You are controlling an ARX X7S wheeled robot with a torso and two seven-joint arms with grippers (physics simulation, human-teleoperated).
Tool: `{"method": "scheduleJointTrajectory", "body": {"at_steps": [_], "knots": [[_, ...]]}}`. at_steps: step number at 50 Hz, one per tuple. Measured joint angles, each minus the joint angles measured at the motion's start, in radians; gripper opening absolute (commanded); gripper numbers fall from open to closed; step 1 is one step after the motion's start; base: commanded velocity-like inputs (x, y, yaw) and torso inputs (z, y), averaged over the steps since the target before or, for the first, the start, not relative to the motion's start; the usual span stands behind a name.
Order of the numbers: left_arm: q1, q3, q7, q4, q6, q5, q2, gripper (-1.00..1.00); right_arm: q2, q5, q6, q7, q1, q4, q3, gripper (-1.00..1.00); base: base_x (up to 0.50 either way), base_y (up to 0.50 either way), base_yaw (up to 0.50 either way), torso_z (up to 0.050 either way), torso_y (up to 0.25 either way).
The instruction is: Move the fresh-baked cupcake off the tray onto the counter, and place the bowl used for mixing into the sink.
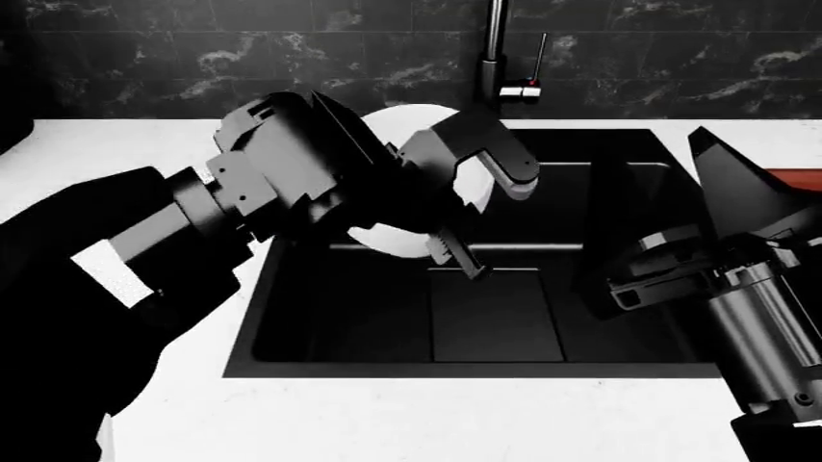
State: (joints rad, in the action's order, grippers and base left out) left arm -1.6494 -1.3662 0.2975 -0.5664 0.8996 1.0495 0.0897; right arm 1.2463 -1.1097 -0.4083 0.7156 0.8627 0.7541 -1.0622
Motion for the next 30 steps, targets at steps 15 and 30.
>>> {"method": "scheduleJointTrajectory", "body": {"at_steps": [15, 30], "knots": [[0.046, -0.133, 0.133, -0.171, -0.138, 0.026, -0.07, -1.0, -0.013, -0.012, -0.005, -0.013, -0.008, -0.03, -0.001, 1.0, 0.0, 0.0, 0.0, 0.0, 0.0], [0.092, -0.169, 0.161, -0.23, -0.191, 0.028, -0.085, -1.0, -0.025, -0.018, -0.002, -0.019, -0.013, -0.051, -0.001, 1.0, 0.0, 0.0, 0.0, 0.0, 0.001]]}}
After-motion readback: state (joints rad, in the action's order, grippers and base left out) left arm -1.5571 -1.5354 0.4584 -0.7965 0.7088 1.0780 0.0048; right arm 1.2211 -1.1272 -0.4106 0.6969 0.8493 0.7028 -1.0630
